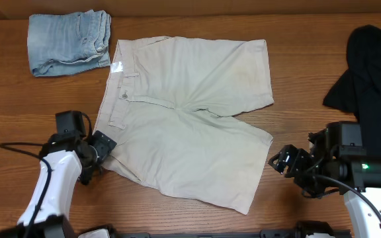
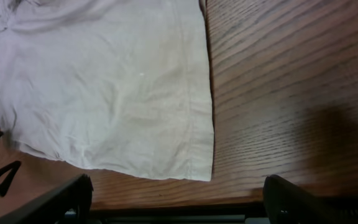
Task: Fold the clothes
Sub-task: 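Move both grippers to the bottom hems of the shorts' legs and grasp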
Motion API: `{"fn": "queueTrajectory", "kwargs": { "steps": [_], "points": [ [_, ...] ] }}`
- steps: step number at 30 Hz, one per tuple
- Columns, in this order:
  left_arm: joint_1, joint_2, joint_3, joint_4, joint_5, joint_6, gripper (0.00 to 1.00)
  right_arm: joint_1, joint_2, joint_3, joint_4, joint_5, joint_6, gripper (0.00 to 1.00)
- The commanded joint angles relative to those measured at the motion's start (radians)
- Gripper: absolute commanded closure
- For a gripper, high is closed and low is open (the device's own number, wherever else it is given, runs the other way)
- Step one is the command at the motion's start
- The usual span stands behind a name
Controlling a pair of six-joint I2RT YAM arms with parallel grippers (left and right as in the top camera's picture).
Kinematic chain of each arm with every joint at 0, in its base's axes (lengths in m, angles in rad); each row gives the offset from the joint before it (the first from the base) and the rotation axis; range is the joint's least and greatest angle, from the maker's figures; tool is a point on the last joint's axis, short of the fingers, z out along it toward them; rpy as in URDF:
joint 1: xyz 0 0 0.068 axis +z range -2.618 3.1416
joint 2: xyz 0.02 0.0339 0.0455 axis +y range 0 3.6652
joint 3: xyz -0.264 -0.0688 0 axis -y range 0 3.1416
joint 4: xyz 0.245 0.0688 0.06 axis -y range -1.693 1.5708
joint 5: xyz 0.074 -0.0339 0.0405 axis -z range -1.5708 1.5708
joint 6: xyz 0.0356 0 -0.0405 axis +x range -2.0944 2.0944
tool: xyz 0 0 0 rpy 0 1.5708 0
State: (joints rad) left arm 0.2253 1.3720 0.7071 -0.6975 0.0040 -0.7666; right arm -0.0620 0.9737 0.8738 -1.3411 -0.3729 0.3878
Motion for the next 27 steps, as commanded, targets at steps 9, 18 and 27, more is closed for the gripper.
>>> {"fn": "queueTrajectory", "kwargs": {
  "steps": [9, 18, 27],
  "points": [
    [0.006, 0.223, -0.038, 0.21, -0.013, -0.053, 0.21, 0.369, 0.015, -0.004, 0.054, 0.284, 0.414, 0.12],
    [0.005, 0.232, -0.038, 0.26, -0.014, -0.053, 0.71, 0.643, 0.138, -0.004, 0.051, 0.357, 0.677, 0.31],
    [0.005, 0.232, -0.038, 0.256, -0.01, -0.053, 0.77, 0.891, 0.237, -0.124, 0.185, 0.326, 0.796, 0.37]
  ]
}}
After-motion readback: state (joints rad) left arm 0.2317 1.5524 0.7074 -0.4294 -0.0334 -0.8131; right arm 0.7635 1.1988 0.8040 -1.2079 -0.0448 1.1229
